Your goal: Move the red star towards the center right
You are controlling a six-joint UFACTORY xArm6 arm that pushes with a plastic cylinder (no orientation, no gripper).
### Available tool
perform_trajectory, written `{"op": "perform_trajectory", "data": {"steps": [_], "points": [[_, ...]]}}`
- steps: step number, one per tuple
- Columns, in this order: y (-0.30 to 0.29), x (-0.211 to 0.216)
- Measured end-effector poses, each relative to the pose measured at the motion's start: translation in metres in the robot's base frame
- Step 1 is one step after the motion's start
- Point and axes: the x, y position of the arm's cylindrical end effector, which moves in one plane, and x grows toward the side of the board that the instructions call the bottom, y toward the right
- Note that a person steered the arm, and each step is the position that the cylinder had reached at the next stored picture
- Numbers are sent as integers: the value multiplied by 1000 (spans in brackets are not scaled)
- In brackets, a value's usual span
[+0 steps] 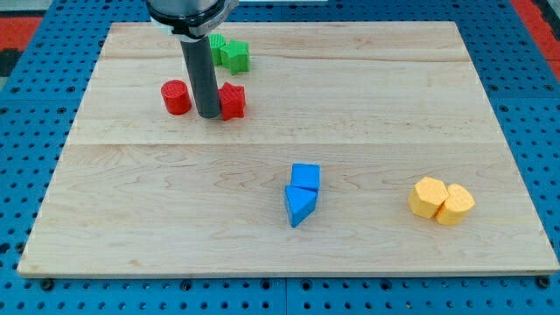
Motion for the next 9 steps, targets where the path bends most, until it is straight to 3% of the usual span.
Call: {"op": "perform_trajectory", "data": {"steps": [3,6,8,9], "points": [[-21,-21],[80,-24],[56,-26],[140,-37]]}}
